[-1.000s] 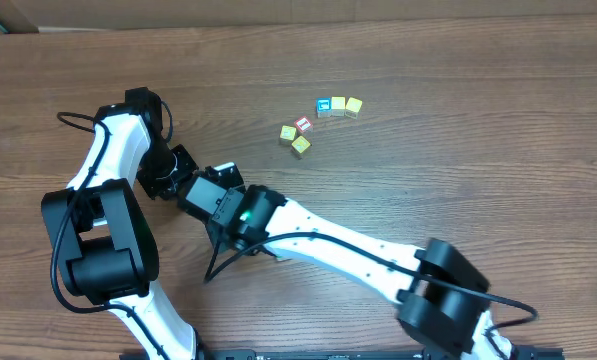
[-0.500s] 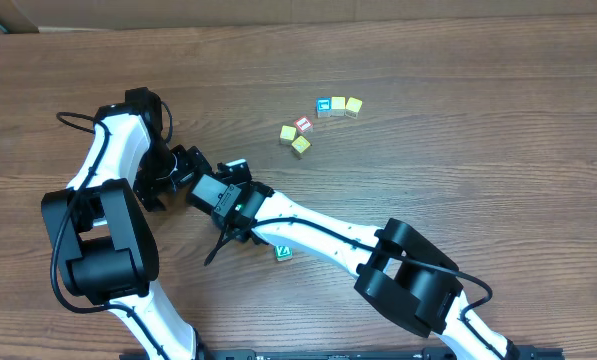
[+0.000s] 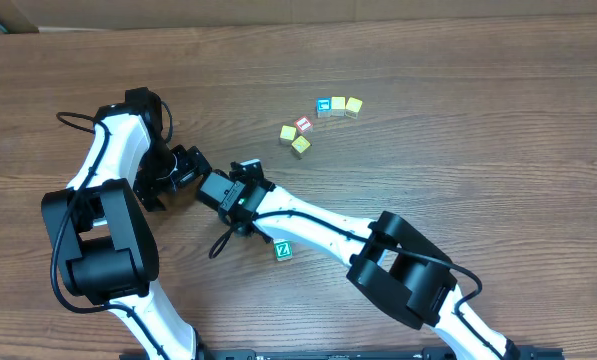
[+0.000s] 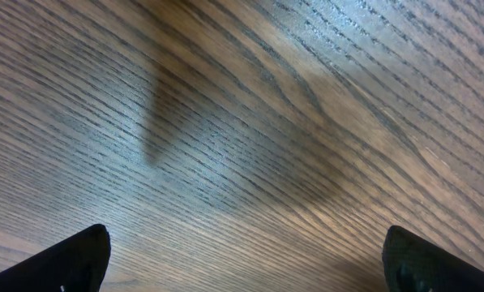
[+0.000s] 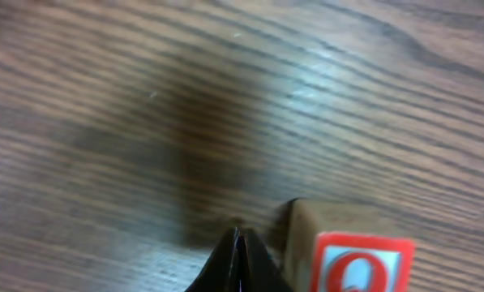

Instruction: Flip 4 blocks

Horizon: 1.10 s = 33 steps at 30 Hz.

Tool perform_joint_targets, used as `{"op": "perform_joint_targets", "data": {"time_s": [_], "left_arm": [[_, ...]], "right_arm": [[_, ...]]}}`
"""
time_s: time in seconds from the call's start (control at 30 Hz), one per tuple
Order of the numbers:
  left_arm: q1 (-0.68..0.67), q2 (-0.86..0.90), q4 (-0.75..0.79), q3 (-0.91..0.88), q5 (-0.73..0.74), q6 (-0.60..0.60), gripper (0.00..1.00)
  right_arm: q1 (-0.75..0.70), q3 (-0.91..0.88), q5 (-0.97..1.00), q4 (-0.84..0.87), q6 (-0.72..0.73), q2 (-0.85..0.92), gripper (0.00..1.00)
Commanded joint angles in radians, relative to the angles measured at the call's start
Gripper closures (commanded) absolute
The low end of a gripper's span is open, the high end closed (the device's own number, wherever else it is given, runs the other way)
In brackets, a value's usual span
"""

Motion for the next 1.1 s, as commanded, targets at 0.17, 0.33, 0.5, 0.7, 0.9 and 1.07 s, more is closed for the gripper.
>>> {"op": "perform_joint_targets", "data": {"time_s": [0.17, 0.33, 0.5, 0.7, 0.9, 1.07], "left_arm": [[-0.008, -0.005, 0.005, 0.010, -0.011, -0.003, 0.00], [-0.008, -0.005, 0.029, 0.010, -0.010, -0.003, 0.00], [-0.008, -0.005, 0.053, 0.010, -0.011, -0.003, 0.00], [-0.008, -0.006, 0.084, 0.010, -0.011, -0.003, 0.00], [-0.008, -0.006, 0.087, 0.010, -0.011, -0.003, 0.00], [-0.008, -0.005, 0.087, 0.010, -0.011, -0.003, 0.00]], "right_arm": [[-0.019, -0.005, 0.021, -0.006, 0.019, 0.004, 0.96], [-0.022, -0.005, 0.022, -0.013, 0.019, 0.004, 0.96], [-0.023, -0.005, 0.027, -0.012, 0.019, 0.004, 0.96], [-0.034, -0.005, 0.030, -0.016, 0.019, 0.004, 0.96], [-0.053, -0.005, 0.029, -0.020, 0.019, 0.004, 0.96], [-0.064, -0.005, 0.029, -0.027, 0.019, 0.004, 0.96]]}}
